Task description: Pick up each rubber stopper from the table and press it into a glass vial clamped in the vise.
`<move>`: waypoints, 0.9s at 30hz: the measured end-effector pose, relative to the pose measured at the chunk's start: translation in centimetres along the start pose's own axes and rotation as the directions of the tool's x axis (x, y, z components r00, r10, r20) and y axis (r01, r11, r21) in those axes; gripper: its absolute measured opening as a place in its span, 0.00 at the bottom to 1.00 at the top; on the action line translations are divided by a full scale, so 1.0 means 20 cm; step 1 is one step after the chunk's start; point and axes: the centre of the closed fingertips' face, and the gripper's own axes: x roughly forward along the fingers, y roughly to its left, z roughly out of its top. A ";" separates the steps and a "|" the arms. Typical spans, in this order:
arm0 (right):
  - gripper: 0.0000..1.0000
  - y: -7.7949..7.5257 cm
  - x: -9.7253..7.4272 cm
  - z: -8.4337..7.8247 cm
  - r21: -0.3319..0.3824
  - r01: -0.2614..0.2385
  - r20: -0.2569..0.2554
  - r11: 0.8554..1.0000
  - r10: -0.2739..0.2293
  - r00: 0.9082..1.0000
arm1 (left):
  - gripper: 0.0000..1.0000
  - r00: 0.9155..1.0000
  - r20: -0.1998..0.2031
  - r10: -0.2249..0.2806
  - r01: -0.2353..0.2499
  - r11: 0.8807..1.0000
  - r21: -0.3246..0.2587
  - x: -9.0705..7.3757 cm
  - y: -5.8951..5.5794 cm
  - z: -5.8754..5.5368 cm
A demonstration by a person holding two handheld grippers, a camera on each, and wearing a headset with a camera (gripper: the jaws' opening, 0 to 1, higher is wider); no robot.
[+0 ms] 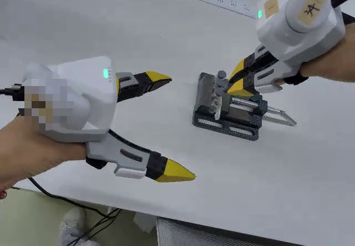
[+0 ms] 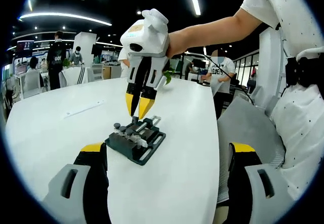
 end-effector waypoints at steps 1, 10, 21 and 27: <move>0.05 0.00 0.02 -0.01 -0.002 -0.005 -0.014 1.000 0.005 1.000 | 0.99 1.000 -0.005 0.001 -0.001 1.000 -0.001 0.00 0.00 -0.01; 0.05 -0.02 0.13 -0.07 0.004 -0.020 -0.096 1.000 0.020 0.995 | 0.99 1.000 0.016 0.014 -0.014 1.000 -0.022 0.00 0.02 -0.02; 0.05 -0.01 0.16 -0.10 0.043 -0.026 -0.142 0.999 0.032 0.989 | 0.99 0.999 0.034 0.016 -0.015 0.999 -0.035 -0.02 0.02 -0.02; 0.05 -0.01 0.17 -0.10 0.036 -0.024 -0.167 0.999 0.030 0.986 | 0.99 0.998 0.054 0.020 -0.018 0.999 -0.041 -0.04 0.02 0.00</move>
